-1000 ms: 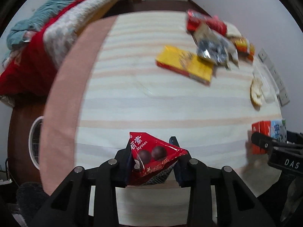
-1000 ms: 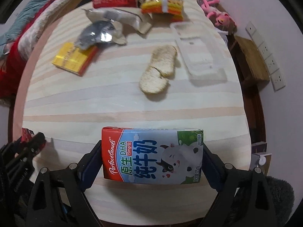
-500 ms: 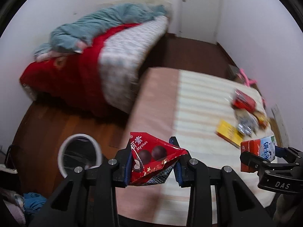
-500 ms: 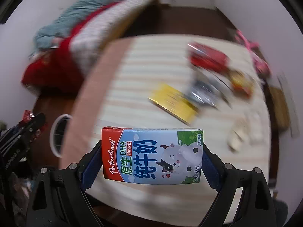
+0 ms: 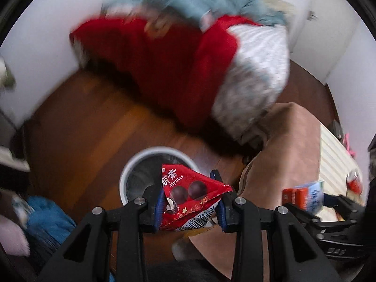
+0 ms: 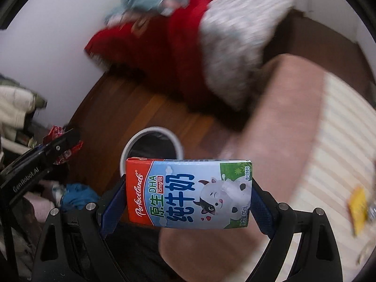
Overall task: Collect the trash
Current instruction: 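Carry both items over the white bin and open both tools to drop them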
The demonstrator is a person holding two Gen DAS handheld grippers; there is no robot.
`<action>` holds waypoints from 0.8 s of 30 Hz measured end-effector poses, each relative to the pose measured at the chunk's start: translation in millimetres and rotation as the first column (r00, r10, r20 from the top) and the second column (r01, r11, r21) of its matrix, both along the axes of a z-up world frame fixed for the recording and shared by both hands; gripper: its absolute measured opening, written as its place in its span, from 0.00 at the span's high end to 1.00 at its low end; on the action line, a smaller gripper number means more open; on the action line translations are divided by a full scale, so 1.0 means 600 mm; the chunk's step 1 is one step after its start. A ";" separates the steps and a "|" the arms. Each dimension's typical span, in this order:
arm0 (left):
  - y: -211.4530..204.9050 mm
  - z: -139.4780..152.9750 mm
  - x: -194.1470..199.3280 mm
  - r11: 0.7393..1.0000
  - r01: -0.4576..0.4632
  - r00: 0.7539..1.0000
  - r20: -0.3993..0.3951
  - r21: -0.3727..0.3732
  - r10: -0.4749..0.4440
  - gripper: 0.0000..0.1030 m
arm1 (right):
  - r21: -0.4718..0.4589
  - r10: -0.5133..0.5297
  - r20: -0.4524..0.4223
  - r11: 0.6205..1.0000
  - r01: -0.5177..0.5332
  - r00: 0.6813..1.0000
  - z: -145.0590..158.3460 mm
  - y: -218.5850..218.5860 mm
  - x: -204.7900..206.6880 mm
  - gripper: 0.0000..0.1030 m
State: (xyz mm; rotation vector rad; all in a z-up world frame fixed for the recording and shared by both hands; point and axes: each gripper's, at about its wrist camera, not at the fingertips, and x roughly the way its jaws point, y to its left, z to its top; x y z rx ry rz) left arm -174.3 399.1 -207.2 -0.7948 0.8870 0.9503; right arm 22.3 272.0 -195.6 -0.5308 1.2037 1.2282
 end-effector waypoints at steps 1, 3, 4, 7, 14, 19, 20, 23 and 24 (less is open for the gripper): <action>0.030 -0.032 -0.019 0.997 -0.021 0.999 0.026 -0.077 0.023 0.69 | -0.020 0.025 -0.003 0.999 -0.025 1.000 -0.022 0.031 -0.016 0.09; 0.068 -0.079 -0.044 0.986 -0.050 0.997 0.053 -0.162 0.060 0.69 | -0.064 0.071 -0.001 0.995 -0.071 0.997 -0.071 0.093 -0.047 0.09; 0.089 -0.105 -0.056 0.978 -0.067 0.995 0.053 -0.200 0.079 0.69 | -0.082 0.085 -0.006 0.993 -0.085 0.996 -0.088 0.112 -0.057 0.09; 0.125 -0.160 -0.075 0.957 -0.095 0.993 0.047 -0.273 0.112 0.69 | -0.152 0.115 -0.045 0.981 -0.120 0.992 -0.160 0.176 -0.082 0.09; 0.172 -0.229 -0.101 0.927 -0.140 0.985 0.043 -0.348 0.165 0.33 | -0.269 0.166 -0.064 0.947 -0.177 0.984 -0.296 0.274 -0.113 0.09; 0.173 -0.230 -0.148 0.917 -0.202 0.975 0.021 -0.344 0.222 0.00 | -0.313 0.180 -0.084 0.929 -0.198 0.980 -0.348 0.323 -0.121 0.02; 0.170 -0.229 -0.156 0.917 -0.218 0.973 -0.002 -0.334 0.231 0.00 | -0.313 0.173 -0.089 0.930 -0.192 0.981 -0.352 0.328 -0.119 0.00; 0.156 -0.221 -0.176 0.926 -0.253 0.967 -0.061 -0.280 0.246 0.00 | -0.290 0.148 -0.063 0.943 -0.160 0.987 -0.349 0.333 -0.110 0.00; 0.149 -0.218 -0.182 0.929 -0.268 0.963 -0.091 -0.255 0.253 0.00 | -0.284 0.142 -0.057 0.946 -0.153 0.988 -0.345 0.333 -0.107 0.00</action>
